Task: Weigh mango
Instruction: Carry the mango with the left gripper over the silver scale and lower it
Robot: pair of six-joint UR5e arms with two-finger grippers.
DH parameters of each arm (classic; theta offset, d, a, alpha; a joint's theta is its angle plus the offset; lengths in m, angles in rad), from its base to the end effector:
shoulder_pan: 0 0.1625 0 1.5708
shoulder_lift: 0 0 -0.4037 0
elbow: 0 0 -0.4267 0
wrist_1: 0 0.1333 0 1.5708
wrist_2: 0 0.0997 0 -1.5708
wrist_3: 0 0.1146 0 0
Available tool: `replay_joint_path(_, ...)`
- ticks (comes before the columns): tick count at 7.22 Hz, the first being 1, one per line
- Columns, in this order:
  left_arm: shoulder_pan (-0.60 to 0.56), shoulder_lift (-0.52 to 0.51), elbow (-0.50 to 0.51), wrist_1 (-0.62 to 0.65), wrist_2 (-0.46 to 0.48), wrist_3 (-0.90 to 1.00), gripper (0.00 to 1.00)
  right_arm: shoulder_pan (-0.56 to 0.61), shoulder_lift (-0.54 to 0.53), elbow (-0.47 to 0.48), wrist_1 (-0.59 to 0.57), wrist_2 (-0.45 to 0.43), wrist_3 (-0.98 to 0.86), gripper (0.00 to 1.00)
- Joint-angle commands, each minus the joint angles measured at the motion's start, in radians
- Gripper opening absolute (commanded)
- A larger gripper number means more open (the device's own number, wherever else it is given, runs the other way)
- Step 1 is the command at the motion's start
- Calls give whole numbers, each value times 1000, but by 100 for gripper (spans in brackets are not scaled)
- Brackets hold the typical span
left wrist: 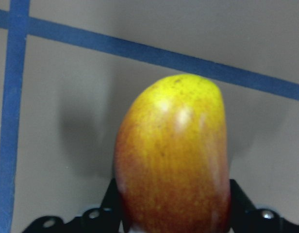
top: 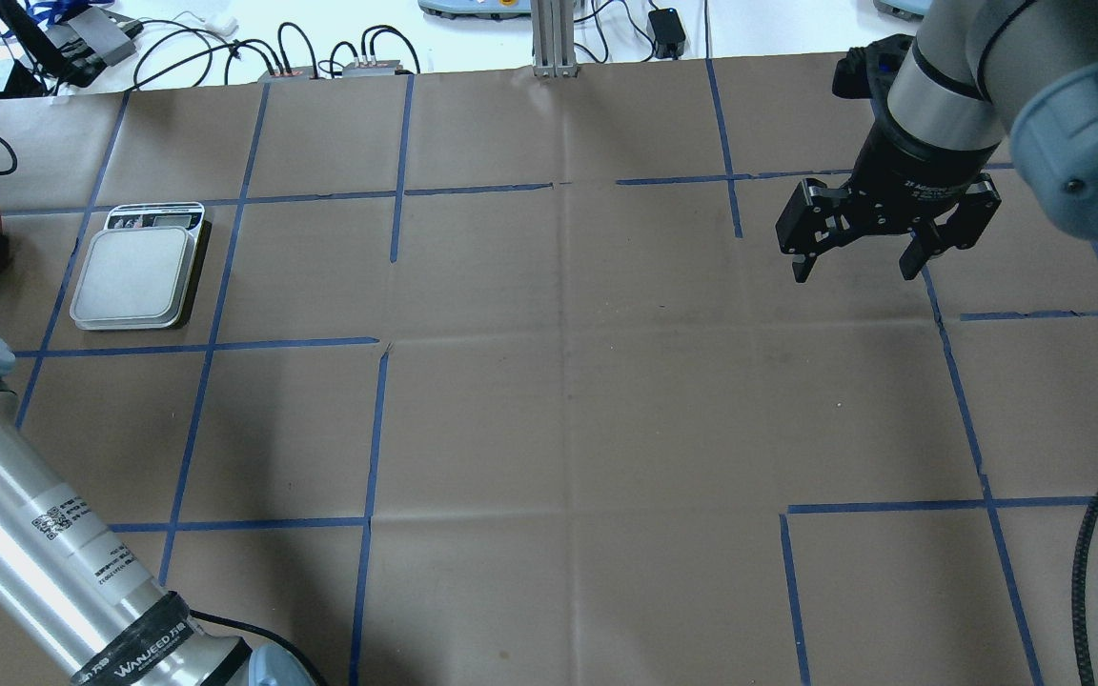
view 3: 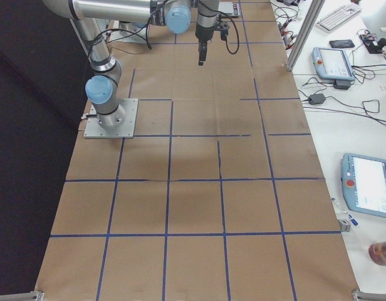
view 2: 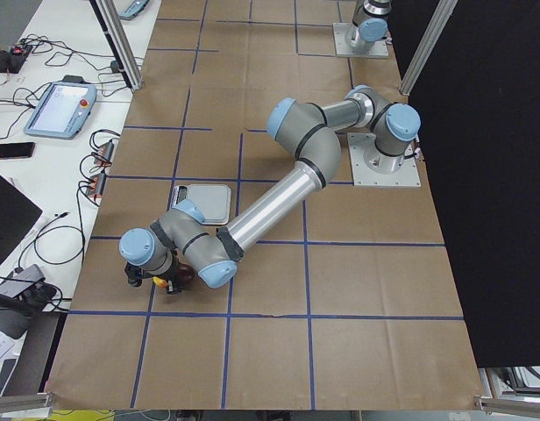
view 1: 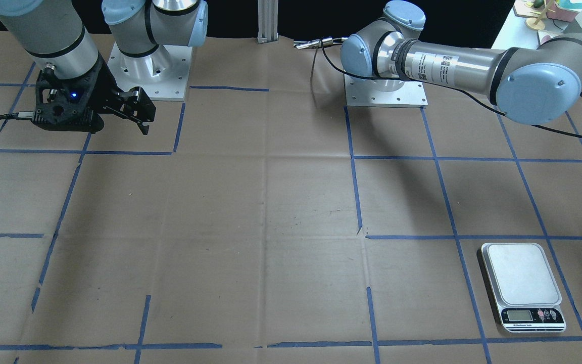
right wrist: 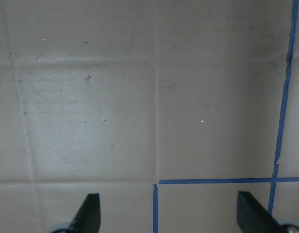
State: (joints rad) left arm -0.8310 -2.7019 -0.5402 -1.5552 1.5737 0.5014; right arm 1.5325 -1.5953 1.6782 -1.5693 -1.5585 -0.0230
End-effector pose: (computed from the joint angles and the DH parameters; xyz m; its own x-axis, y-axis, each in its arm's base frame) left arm 0.4947 -0.7392 0.1689 -0.9707 -0.2373 0.0382 -0.2339 0.9693 0.0758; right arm 0.1153 -0.5098 0.4082 -0.9998 0.0164 -0.0142 0.0152 0.9964 0.0840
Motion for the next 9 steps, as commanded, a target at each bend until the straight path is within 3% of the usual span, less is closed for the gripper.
replay_joint_path(1, -13, 97, -9, -47, 0, 0, 42, 0, 0, 0, 0, 0, 0, 100)
replay_joint_path(2, -32, 167, -18, -137, 0, -7, 42, 0, 0, 0, 0, 0, 0, 100)
replay_joint_path(4, -123, 209, -41, -268, 2, -122, 36, 0, -2, 0, 0, 0, 0, 100)
replay_joint_path(6, -206, 295, -177, -304, -1, -174, 31, 0, 0, 0, 0, 0, 0, 100)
replay_joint_path(7, -215, 374, -307, -272, -4, -179, 27, 0, 0, 0, 0, 0, 0, 100)
replay_joint_path(8, -221, 461, -468, -161, -4, -179, 27, 0, 0, 0, 0, 0, 0, 100)
replay_joint_path(9, -227, 517, -627, 32, -1, -170, 28, 0, -2, 0, 0, 0, 0, 100)
